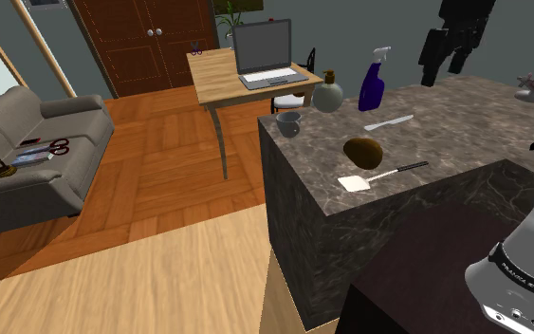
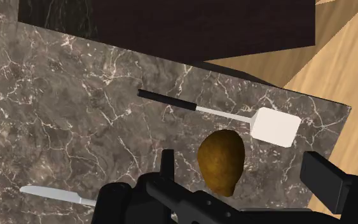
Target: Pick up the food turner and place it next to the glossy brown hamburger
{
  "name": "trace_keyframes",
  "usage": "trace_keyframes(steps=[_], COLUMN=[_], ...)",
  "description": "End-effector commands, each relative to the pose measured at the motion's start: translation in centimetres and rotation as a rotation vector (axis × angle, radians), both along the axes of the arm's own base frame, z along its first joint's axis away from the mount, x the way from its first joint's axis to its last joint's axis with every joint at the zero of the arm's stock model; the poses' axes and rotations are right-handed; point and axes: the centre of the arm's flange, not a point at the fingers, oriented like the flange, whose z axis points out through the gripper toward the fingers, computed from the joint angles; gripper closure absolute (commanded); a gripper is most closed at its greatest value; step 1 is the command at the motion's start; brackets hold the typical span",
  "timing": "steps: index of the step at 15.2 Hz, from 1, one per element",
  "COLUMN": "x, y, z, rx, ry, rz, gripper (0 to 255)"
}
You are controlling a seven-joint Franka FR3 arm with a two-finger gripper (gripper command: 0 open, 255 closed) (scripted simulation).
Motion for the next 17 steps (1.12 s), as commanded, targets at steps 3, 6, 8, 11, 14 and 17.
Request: trace_keyframes(steps=[3,6,8,11,14,17], x=[0.5,1.2,1.6,2.1,2.5,2.8], y=[-0.2,-0.3,-0.4,-0.3,-0.2,-0.1], z=[-2.6,-6.5,-9.2,-13.1,-17.1,-21.0], rx=[-0.006,-0.016,-0.022,-0.032,-0.042,-0.051], ry=[0.018,0.046,0.064,0.092,0.119,0.147], rz=[0.154,0.385,0.538,0.769,1.000,1.231], gripper=[0,0,0,0,0,0])
